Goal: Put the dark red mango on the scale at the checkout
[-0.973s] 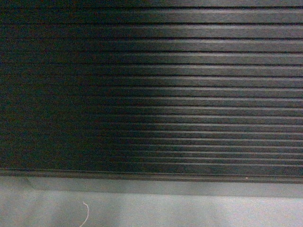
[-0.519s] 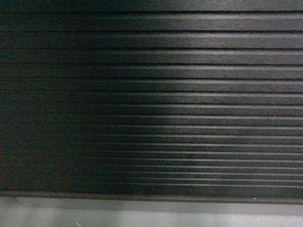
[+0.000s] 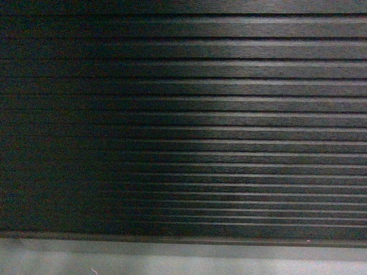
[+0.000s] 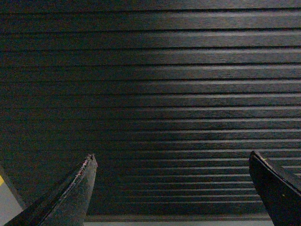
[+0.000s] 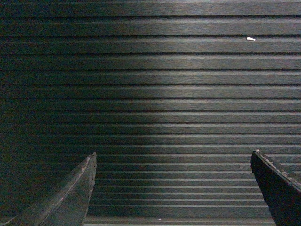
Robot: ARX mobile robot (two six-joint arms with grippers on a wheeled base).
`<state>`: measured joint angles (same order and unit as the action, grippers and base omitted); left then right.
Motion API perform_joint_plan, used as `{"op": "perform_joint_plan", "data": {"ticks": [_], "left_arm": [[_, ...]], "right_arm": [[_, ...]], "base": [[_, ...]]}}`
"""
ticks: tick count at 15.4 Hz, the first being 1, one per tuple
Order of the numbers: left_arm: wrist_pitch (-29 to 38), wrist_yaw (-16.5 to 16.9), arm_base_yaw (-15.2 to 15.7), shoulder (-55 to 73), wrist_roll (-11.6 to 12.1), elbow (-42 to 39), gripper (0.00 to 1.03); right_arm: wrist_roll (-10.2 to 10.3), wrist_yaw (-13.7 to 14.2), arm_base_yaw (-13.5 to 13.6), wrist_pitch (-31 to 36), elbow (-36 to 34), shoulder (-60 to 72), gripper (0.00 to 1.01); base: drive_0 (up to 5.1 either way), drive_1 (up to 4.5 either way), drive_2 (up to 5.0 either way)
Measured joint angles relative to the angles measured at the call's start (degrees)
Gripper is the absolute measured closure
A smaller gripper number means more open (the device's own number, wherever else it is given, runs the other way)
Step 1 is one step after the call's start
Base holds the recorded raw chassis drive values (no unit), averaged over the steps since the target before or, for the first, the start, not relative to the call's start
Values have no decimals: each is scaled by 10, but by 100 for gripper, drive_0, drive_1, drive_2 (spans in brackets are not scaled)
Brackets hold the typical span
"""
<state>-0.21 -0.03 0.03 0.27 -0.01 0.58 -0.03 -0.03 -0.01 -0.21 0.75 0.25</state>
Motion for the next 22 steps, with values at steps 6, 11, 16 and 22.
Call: {"op": "perform_joint_plan", "data": {"ticks": [6,11,16,22], "left_arm": [[0,0,0,0,0,0,5],[0,0,0,0,0,0,5],[0,0,0,0,0,0,5],[0,-1,0,0,0,0,5]], "right_arm": [[-1,-1,0,0,0,0,3],[0,0,0,0,0,0,3],[0,0,0,-1,0,0,3],[0,0,0,0,0,0,3]], "base": [[0,0,0],[0,0,0],[0,0,0],[0,0,0]]}}
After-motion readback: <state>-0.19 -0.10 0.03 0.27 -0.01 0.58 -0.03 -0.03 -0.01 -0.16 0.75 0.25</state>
